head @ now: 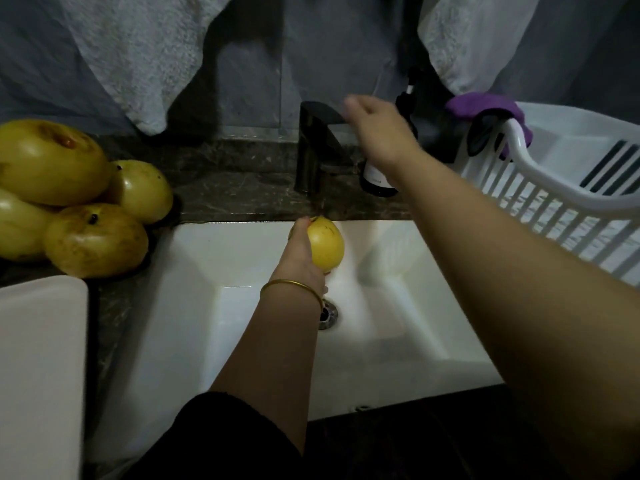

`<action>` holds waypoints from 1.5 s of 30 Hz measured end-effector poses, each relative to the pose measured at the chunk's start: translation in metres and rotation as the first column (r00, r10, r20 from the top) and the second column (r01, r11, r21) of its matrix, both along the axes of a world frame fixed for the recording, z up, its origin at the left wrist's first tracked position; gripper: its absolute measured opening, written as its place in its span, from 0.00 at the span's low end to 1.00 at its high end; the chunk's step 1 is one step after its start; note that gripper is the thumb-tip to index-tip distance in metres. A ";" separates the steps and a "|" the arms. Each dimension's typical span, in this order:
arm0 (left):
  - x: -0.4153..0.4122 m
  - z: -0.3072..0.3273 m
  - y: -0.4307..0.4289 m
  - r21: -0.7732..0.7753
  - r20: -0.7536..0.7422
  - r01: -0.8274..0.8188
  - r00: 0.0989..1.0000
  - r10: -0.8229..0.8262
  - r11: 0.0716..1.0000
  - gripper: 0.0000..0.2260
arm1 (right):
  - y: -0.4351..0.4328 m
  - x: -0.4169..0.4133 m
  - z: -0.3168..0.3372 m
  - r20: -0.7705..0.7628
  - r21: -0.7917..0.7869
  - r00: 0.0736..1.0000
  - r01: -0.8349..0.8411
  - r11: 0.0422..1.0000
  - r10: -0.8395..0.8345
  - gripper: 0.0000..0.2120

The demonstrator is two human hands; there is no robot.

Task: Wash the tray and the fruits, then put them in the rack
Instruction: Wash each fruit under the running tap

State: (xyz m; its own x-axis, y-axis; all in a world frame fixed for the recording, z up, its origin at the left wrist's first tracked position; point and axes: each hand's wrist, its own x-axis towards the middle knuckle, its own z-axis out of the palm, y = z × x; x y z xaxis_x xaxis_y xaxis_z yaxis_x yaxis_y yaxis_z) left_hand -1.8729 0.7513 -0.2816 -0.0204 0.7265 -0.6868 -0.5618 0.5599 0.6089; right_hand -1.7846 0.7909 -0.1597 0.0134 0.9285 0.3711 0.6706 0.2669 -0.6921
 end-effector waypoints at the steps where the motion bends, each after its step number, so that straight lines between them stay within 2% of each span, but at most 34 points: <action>1: 0.000 0.001 -0.001 0.002 -0.002 -0.006 1.000 0.006 1.000 0.30 | -0.002 0.009 -0.010 -0.145 0.020 0.983 0.120 0.993 -0.116 0.17; 2: 0.000 0.001 -0.001 0.006 -0.005 -0.008 1.000 0.008 1.000 0.30 | -0.005 0.017 -0.025 -0.223 0.000 0.938 0.273 0.962 -0.266 0.17; 3: 0.001 0.002 -0.001 0.011 -0.015 -0.006 1.000 0.006 1.000 0.29 | -0.011 0.023 -0.042 -0.232 -0.072 0.888 0.391 0.917 -0.397 0.16; 4: 0.001 0.003 -0.002 0.013 -0.023 -0.001 1.000 0.001 1.000 0.29 | -0.017 0.028 -0.061 -0.192 -0.173 0.868 0.430 0.886 -0.459 0.15; 5: 0.000 0.003 -0.003 0.014 -0.026 0.006 1.000 -0.006 1.000 0.29 | -0.023 0.031 -0.079 -0.120 -0.290 0.893 0.386 0.876 -0.434 0.14; 7: 0.000 0.003 -0.003 0.015 -0.033 0.014 0.999 -0.013 1.000 0.29 | -0.036 0.028 -0.106 0.012 -0.525 0.972 0.207 0.826 -0.236 0.14; 8: -0.001 0.004 -0.004 0.011 -0.036 0.014 0.999 -0.014 1.000 0.29 | -0.044 0.025 -0.115 0.042 -0.605 0.986 0.155 0.781 -0.163 0.15; 10: -0.001 0.004 -0.004 0.000 -0.035 0.015 0.999 -0.015 1.000 0.31 | -0.056 0.020 -0.126 0.052 -0.668 0.992 0.122 0.734 -0.117 0.17; 12: -0.002 0.006 -0.005 -0.003 -0.048 0.020 0.999 -0.020 1.000 0.32 | -0.059 0.018 -0.132 0.049 -0.668 0.993 0.109 0.736 -0.103 0.21; 14: -0.002 0.005 -0.005 0.016 -0.101 0.033 0.994 -0.032 0.999 0.32 | -0.059 0.019 -0.131 -0.004 -0.658 0.998 0.048 0.752 -0.068 0.30; 18: -0.001 -0.001 -0.006 0.067 -0.251 0.119 0.963 -0.099 0.991 0.37 | -0.059 0.019 -0.120 -0.245 -0.505 0.965 -0.210 0.837 0.094 0.47; 20: -0.001 0.003 -0.011 0.102 -0.328 0.198 0.932 -0.155 0.975 0.37 | -0.060 0.015 -0.120 -0.267 -0.458 0.951 -0.269 0.847 0.158 0.51; 23: -0.007 0.012 -0.015 0.125 -0.426 0.300 0.877 -0.222 0.946 0.33 | -0.060 0.006 -0.124 -0.145 -0.374 0.979 -0.191 0.907 0.146 0.52; 28: -0.020 0.032 -0.028 0.164 -0.578 0.362 0.789 -0.208 0.918 0.28 | -0.066 -0.004 -0.121 -0.194 -0.218 0.974 -0.157 0.963 0.115 0.47; 31: -0.037 0.038 -0.043 0.140 -0.535 0.357 0.812 -0.233 0.923 0.27 | -0.074 -0.012 -0.115 -0.206 -0.176 0.962 -0.214 0.961 0.177 0.44; 34: -0.057 0.034 -0.052 0.181 -0.327 0.168 0.939 -0.102 0.969 0.32 | -0.080 -0.017 -0.110 -0.311 -0.187 0.927 -0.276 0.943 0.209 0.40; 36: -0.069 0.027 -0.057 0.168 -0.219 -0.003 0.975 0.040 0.986 0.32 | -0.081 -0.016 -0.108 -0.536 -0.267 0.821 -0.387 0.882 0.198 0.37; 37: -0.073 0.022 -0.059 0.142 -0.215 -0.055 0.973 0.085 0.988 0.32 | -0.081 -0.015 -0.106 -0.684 -0.325 0.714 -0.479 0.815 0.147 0.36; 38: -0.075 0.017 -0.061 0.121 -0.220 -0.077 0.970 0.103 0.990 0.31 | -0.081 -0.014 -0.107 -0.771 -0.370 0.631 -0.553 0.747 0.085 0.36; 39: -0.077 0.013 -0.061 0.110 -0.218 -0.082 0.970 0.105 0.991 0.30 | -0.083 -0.015 -0.107 -0.781 -0.424 0.624 -0.561 0.711 0.027 0.36; 40: -0.078 0.010 -0.061 0.106 -0.210 -0.081 0.972 0.102 0.991 0.29 | -0.085 -0.017 -0.108 -0.667 -0.484 0.744 -0.474 0.735 0.040 0.35; 41: -0.078 0.009 -0.060 0.107 -0.207 -0.080 0.973 0.101 0.991 0.28 | -0.085 -0.016 -0.111 -0.376 -0.523 0.923 -0.288 0.803 0.086 0.34; 42: -0.077 0.010 -0.059 0.115 -0.215 -0.083 0.971 0.106 0.990 0.27 | -0.083 -0.014 -0.117 0.054 -0.491 0.995 -0.043 0.870 0.079 0.36; 43: -0.076 0.011 -0.058 0.129 -0.238 -0.089 0.964 0.118 0.988 0.26 | -0.084 -0.013 -0.120 0.362 -0.378 0.931 0.099 0.921 0.048 0.37; 44: -0.074 0.012 -0.058 0.151 -0.266 -0.090 0.955 0.128 0.984 0.25 | -0.084 -0.012 -0.123 0.427 -0.355 0.904 0.138 0.925 0.029 0.39; 45: -0.072 0.013 -0.057 0.182 -0.293 -0.076 0.948 0.128 0.980 0.24 | -0.084 -0.012 -0.121 0.348 -0.402 0.937 0.136 0.905 0.014 0.40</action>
State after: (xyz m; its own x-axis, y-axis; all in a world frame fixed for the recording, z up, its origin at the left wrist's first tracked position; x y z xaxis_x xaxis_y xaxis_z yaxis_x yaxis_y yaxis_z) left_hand -1.9446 0.6942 -0.2685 -0.2876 0.8129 -0.5065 -0.3861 0.3855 0.8380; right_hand -1.7964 0.7068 -0.2808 0.0201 0.9983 -0.0546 0.8867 -0.0430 -0.4603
